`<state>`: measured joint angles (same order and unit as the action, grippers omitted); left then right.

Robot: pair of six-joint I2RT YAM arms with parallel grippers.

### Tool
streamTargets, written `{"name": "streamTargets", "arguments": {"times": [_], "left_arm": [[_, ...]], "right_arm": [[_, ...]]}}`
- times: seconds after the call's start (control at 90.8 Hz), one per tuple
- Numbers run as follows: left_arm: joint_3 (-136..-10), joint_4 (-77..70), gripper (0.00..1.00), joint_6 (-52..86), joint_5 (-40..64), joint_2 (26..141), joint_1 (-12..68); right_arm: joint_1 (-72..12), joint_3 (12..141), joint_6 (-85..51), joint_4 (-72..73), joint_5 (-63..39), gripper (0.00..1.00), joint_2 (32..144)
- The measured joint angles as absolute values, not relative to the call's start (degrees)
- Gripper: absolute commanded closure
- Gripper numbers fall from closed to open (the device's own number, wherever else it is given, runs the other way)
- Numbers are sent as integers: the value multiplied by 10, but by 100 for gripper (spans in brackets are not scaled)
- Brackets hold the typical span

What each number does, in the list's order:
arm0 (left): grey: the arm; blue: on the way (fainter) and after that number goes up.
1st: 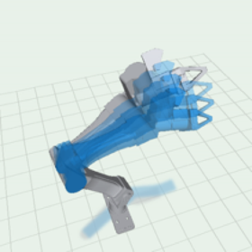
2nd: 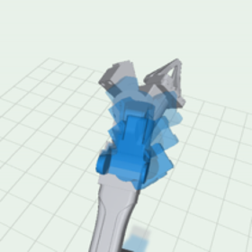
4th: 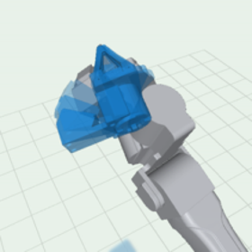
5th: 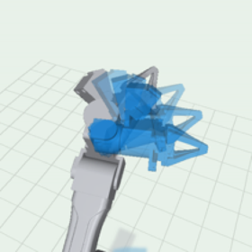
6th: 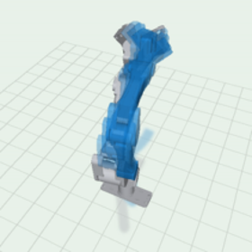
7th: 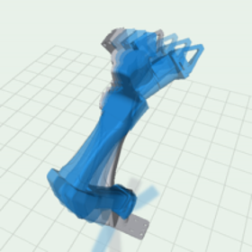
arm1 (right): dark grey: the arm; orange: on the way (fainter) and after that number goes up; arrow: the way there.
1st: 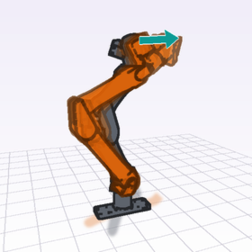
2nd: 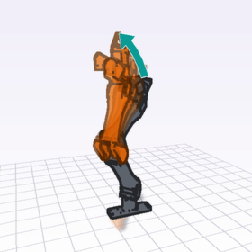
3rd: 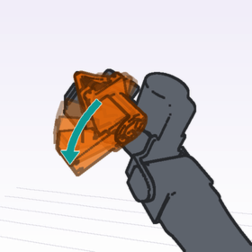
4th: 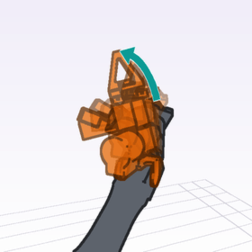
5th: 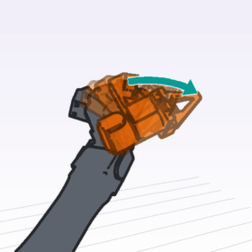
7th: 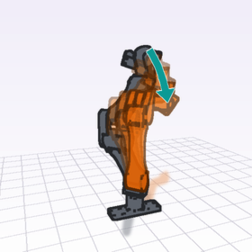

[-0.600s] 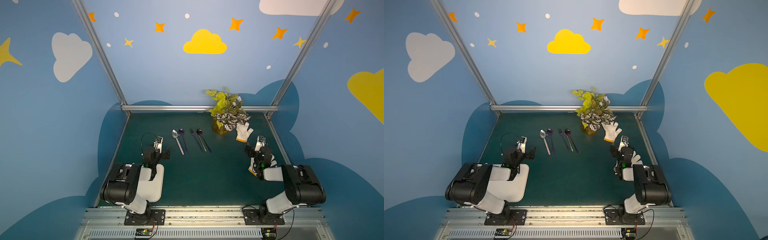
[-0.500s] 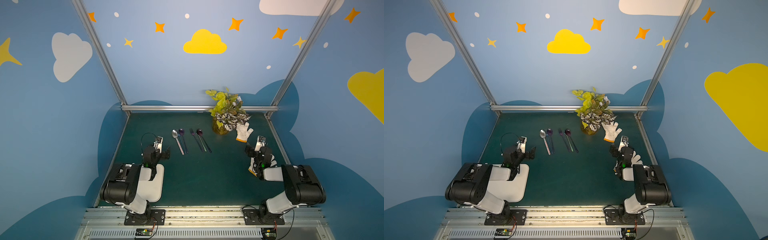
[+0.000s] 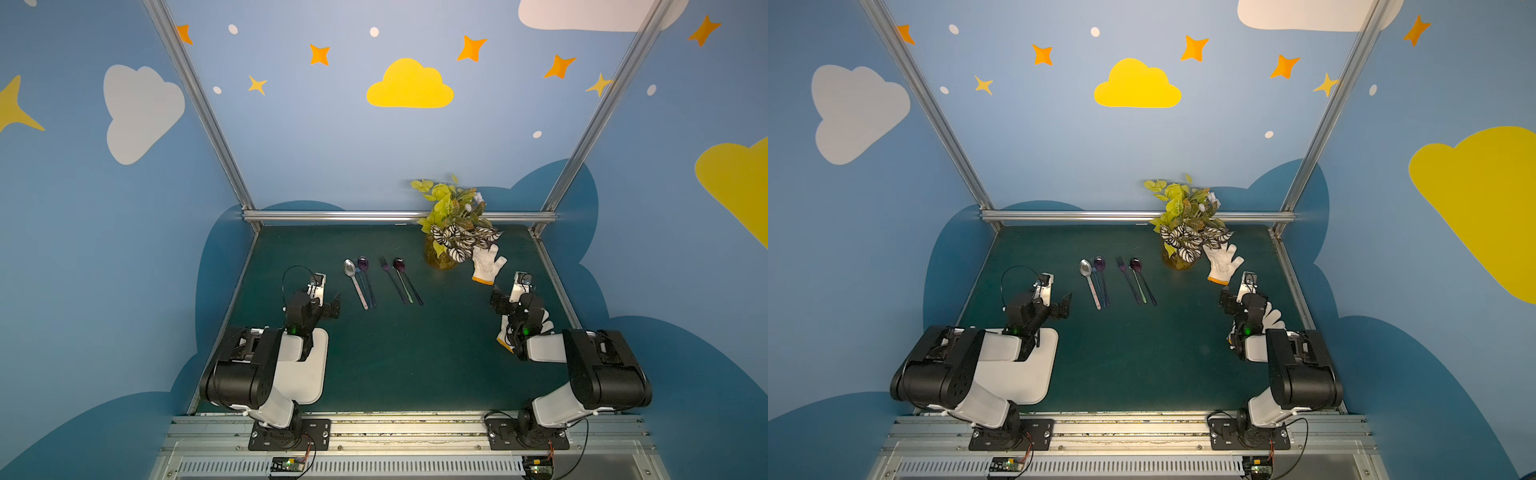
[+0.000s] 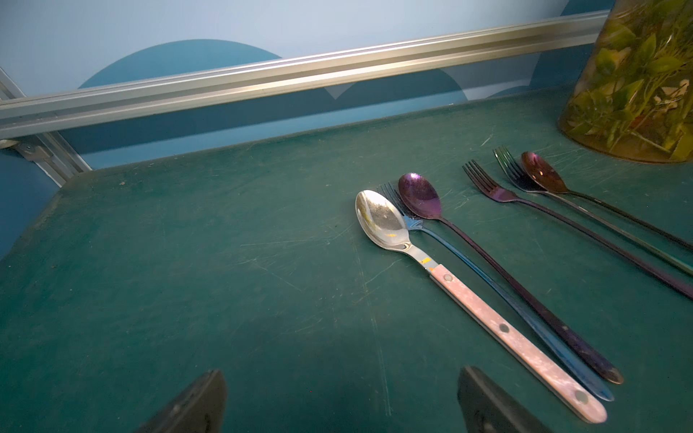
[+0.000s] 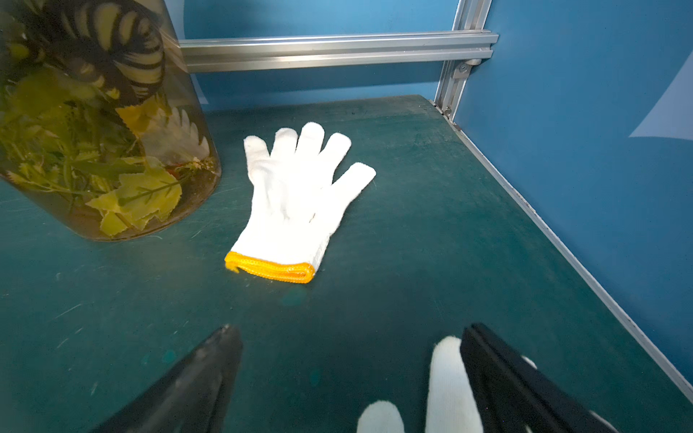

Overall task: Set the spoon and fork side by side
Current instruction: Move the tray to the center of the board.

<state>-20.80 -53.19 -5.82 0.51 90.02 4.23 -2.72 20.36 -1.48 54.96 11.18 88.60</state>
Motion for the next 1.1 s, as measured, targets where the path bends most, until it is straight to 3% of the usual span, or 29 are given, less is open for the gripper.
{"name": "streamTargets", "arguments": {"times": [0.264, 0.374, 0.496, 0.694, 0.892, 1.101], "left_arm": [[-211, -494, 0, -53, -17, 875, 42], [-253, -355, 0, -14, -65, 780, 45], [-358, -157, 0, 144, -122, 673, 37], [-404, 118, 0, 343, -55, 569, 33], [-329, 339, 0, 433, 13, 548, 84], [-306, 400, 0, 454, 48, 557, 165]], "right_arm": [[-31, 204, -15, 533, 125, 2, 878], [-36, 234, -22, 410, 148, 2, 814], [-31, 334, -89, 247, 172, 2, 738], [-4, 454, -215, 38, 106, 5, 684], [-125, 467, -274, -149, 34, 5, 683], [-228, 473, -313, -258, -22, 5, 684]]}}
